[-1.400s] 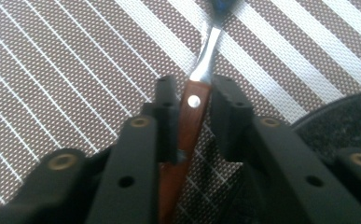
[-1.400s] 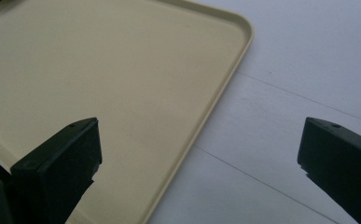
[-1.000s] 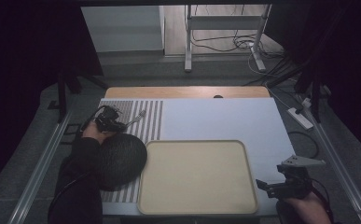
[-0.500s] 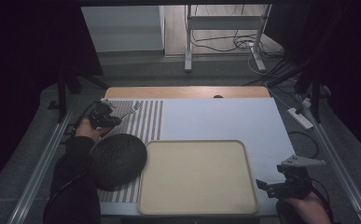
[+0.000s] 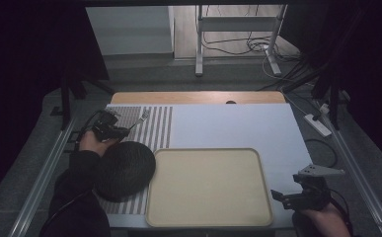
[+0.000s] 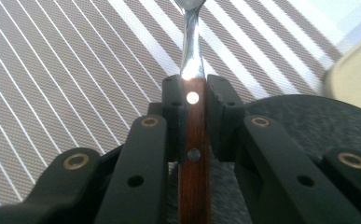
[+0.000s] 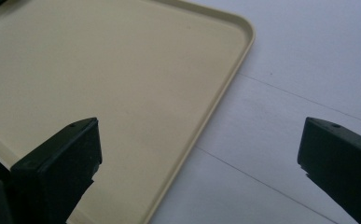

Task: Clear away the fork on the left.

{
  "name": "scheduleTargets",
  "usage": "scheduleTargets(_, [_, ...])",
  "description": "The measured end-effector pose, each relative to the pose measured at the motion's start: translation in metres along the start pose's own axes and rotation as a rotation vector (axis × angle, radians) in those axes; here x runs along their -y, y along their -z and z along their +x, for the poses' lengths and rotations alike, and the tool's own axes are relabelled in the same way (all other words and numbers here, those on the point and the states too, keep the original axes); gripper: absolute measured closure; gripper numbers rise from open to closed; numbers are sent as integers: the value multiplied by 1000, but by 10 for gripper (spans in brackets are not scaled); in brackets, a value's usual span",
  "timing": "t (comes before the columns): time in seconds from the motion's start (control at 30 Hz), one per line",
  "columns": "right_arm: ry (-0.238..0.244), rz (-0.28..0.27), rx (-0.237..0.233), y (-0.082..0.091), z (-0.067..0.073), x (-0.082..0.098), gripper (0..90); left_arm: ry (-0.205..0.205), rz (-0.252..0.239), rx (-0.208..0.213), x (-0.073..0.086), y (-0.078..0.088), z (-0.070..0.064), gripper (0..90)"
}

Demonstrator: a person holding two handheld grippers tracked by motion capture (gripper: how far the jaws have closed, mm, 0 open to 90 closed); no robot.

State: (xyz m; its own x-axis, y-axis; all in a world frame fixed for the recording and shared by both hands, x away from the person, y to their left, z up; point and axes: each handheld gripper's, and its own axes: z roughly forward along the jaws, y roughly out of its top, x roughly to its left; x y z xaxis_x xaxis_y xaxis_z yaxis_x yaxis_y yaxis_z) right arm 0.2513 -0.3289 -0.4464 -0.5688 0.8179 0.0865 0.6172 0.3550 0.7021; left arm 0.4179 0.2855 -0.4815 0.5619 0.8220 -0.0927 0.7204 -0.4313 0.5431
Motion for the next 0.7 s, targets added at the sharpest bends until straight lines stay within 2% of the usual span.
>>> scheduleTargets(0.13, [-1,0,-1,0,0,0,1,-4,-20,6,8,8,-10,782])
scheduleTargets(0.27, [0,0,-2,0,0,0,1,18,-34,11,16,14,-22,782])
scheduleTargets(0.43, [0,-1,-2,0,0,0,1,45,-35,24,23,16,-37,781])
scheduleTargets(0.7, [0,-1,-2,0,0,0,1,55,-22,47,33,19,-60,781])
